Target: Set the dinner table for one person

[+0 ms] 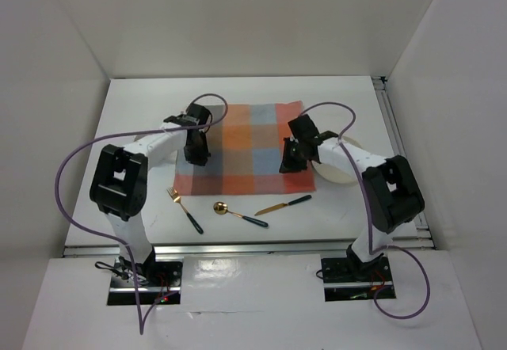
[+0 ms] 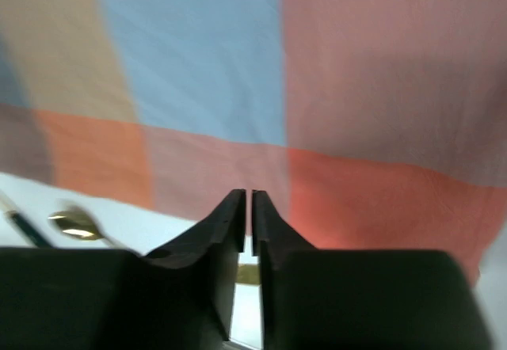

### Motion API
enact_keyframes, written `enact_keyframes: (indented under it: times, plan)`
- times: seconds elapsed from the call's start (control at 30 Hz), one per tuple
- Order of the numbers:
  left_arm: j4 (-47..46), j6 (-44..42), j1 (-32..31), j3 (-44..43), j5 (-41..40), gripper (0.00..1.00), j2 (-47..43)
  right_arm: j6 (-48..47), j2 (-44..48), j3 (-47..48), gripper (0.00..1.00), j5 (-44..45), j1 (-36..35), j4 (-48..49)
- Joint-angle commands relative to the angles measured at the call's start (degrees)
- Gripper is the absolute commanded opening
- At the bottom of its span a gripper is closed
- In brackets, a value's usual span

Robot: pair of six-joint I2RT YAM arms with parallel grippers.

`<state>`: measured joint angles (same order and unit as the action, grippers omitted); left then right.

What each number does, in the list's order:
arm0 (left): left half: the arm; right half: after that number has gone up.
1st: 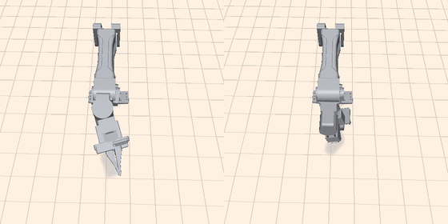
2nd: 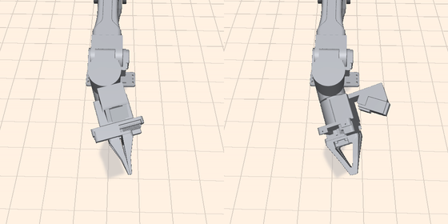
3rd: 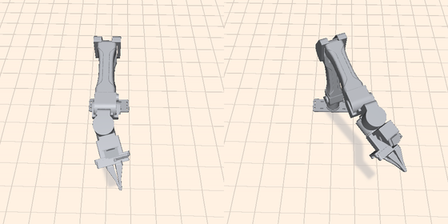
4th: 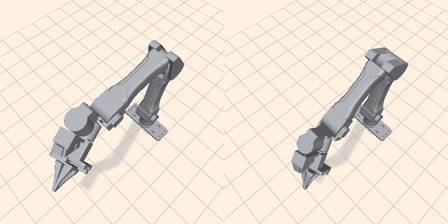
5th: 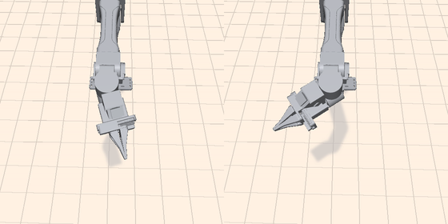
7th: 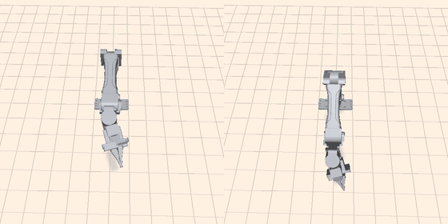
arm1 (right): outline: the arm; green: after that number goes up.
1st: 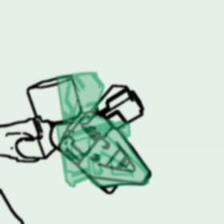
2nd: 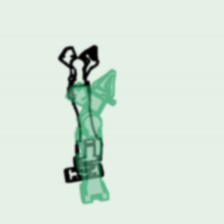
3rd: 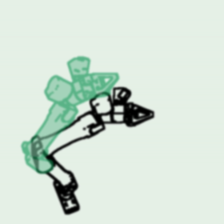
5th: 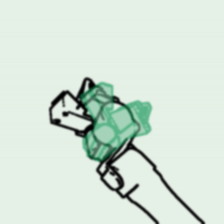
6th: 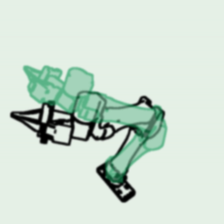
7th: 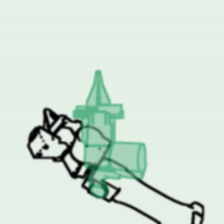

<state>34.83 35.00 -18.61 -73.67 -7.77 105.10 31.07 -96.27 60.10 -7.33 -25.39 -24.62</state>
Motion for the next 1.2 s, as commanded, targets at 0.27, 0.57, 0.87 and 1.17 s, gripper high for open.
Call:
enact_keyframes:
  times: [0.27,0.57,0.87,1.17]
  plan:
    - [7.1,-2.7,-0.5,-14.0,0.8,0.46,-13.2,-0.8,12.2,12.3,0.68,16.4,-0.8,-10.1]
    - [7.4,-3.2,-0.5,-14.8,6.6,0.49,-17.6,14.4,19.8,-3.7,0.71,11.2,21.2,-15.6]
    - [5.0,-3.2,-0.5,-10.2,8.8,0.49,-18.2,18.9,25.2,-16.5,0.71,2.8,34.9,-5.4]
    - [4.5,-3.7,-0.5,-9.1,9.4,0.49,-18.2,22.2,16.4,-18.8,0.7,3.3,35.5,2.6]
